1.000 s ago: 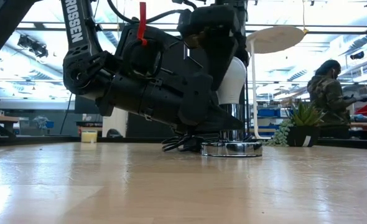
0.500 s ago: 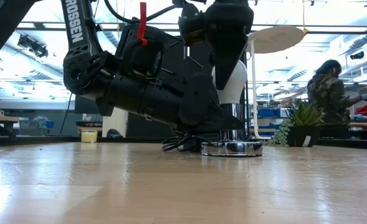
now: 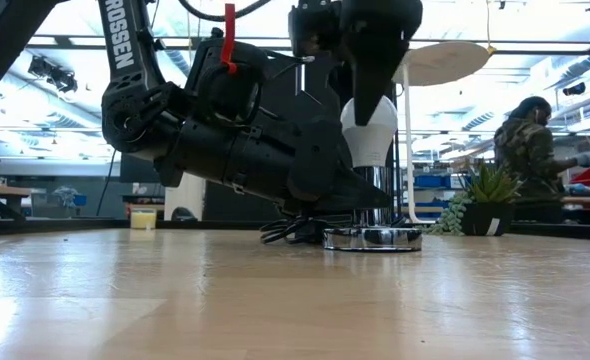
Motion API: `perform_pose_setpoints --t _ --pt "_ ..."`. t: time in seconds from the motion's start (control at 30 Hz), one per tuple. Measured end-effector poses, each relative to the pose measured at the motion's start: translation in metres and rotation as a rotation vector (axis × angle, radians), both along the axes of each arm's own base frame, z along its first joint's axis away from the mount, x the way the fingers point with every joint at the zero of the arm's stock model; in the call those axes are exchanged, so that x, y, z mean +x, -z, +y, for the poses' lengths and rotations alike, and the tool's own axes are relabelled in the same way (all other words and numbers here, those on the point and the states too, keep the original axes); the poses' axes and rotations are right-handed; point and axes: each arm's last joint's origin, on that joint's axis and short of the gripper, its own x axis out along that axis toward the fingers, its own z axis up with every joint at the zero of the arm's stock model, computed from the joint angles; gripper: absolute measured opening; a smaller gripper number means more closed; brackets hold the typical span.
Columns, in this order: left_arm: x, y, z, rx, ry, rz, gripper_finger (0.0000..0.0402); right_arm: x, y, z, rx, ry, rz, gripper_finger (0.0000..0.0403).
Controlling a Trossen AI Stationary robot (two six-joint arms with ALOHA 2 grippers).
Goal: Screw lightbulb
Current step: Insert the white lightbulb into the lamp
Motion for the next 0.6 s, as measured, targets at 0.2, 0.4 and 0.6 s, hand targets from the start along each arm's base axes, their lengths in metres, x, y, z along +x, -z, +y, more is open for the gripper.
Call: perform_pose_setpoints --t 0.2,0.4,0.6 --pt "0.0 0.0 0.0 0.001 0.0 0.0 0.0191 0.0 -0.0028 0.0057 -0.08 -0.359 -0.008 0.0398" --pt "0.0 0.0 0.0 0.003 0.0 0.0 0.0191 -0.0002 -0.0028 0.0075 -0.129 -0.618 -0.007 0.0383" --pt "0.0 -0.0001 0.0001 0.002 -0.002 -0.001 0.0191 0.0003 -0.0027 0.0077 -0.156 -0.785 -0.011 0.0376"
